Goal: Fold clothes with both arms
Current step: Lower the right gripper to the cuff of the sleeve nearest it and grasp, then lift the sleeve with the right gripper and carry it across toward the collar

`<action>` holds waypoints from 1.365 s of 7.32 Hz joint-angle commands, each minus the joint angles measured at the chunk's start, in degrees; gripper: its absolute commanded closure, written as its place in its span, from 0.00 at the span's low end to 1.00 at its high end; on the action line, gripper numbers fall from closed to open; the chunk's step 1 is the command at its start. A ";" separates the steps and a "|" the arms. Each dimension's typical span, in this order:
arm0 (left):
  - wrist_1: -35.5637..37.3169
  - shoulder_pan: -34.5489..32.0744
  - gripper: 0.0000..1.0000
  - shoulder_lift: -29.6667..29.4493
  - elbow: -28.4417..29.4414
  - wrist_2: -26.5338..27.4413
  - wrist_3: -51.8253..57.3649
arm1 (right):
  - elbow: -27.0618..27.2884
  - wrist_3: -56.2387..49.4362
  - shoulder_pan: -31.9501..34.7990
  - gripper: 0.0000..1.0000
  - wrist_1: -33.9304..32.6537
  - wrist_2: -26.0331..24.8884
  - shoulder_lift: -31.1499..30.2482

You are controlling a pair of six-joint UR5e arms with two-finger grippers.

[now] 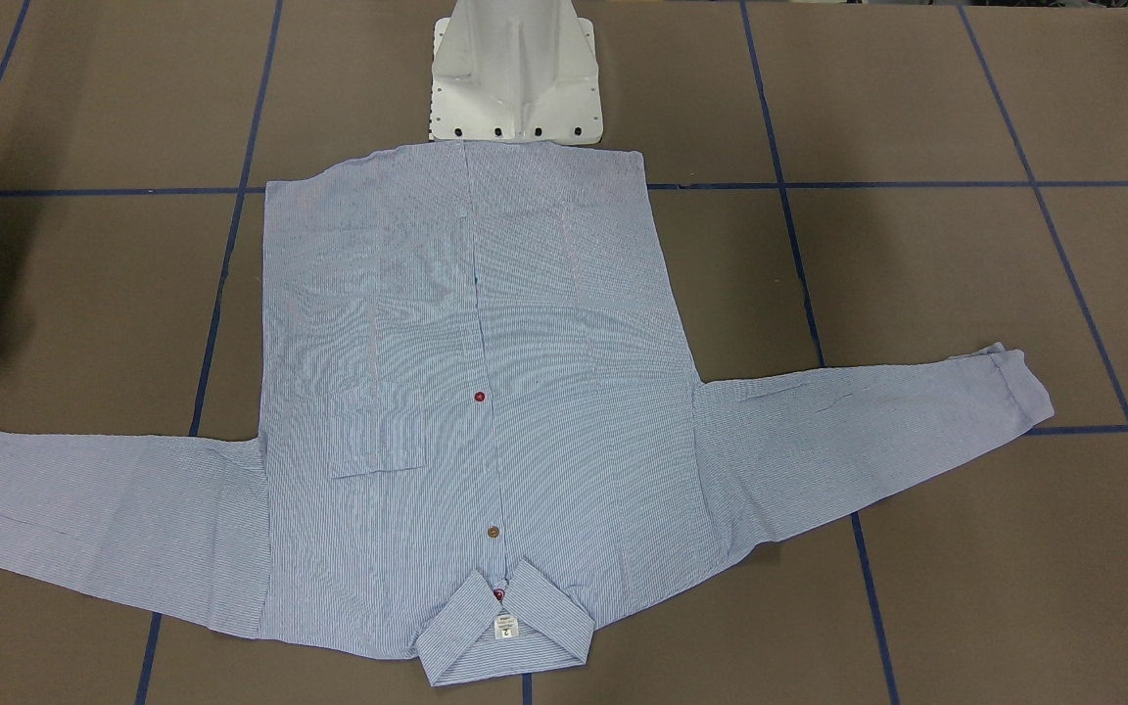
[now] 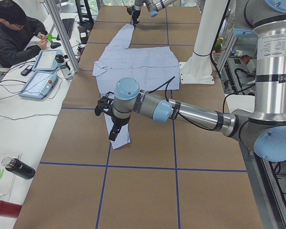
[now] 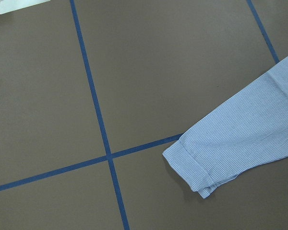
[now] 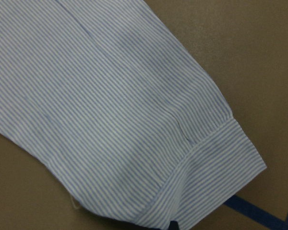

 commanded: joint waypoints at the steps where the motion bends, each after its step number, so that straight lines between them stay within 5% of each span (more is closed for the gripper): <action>1: 0.00 0.00 0.00 0.00 -0.02 0.00 0.00 | 0.98 0.20 0.10 1.00 -0.52 0.25 -0.10; 4: 0.00 0.00 0.00 0.00 -0.02 0.00 0.00 | 7.02 3.69 0.27 1.00 -4.80 2.00 0.16; 7: 0.00 0.00 0.00 0.00 -0.02 -0.09 0.00 | 25.37 5.73 0.54 1.00 -28.84 2.27 2.86; 8: 0.00 0.00 0.00 0.00 -0.02 -0.09 0.00 | 28.64 10.96 0.27 1.00 -36.83 2.27 8.37; 10: 0.00 0.00 0.00 0.00 -0.02 -0.09 0.00 | 29.73 25.34 -6.19 1.00 -42.53 0.88 19.35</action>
